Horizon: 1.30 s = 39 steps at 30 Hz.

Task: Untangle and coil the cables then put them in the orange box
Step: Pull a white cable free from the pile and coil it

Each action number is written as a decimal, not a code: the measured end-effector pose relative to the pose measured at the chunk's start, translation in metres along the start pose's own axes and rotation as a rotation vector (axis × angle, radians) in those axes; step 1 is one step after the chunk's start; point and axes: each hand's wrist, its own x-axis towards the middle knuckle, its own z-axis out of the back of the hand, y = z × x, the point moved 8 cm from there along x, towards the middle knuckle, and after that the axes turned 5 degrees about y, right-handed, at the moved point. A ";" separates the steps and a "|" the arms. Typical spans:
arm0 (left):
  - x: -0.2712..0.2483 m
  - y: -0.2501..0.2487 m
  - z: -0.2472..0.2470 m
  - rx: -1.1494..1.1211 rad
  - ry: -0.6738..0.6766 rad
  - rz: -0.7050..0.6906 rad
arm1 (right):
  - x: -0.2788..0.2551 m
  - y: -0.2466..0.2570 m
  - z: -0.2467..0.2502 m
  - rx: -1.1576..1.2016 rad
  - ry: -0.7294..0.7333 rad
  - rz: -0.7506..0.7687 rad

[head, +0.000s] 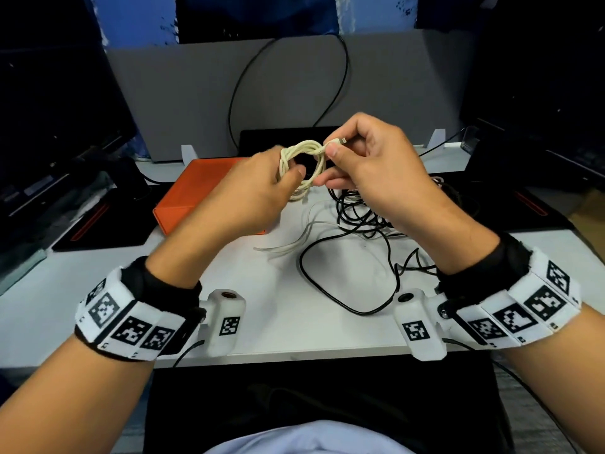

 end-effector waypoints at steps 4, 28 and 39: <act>0.000 0.013 -0.007 -0.407 0.112 0.098 | 0.002 -0.001 -0.003 -0.072 -0.012 0.022; -0.003 0.012 -0.015 -0.711 0.232 0.116 | -0.003 0.004 -0.008 -0.118 -0.031 0.057; 0.000 0.001 0.006 -0.625 0.025 -0.063 | 0.001 0.010 0.008 0.006 -0.044 0.063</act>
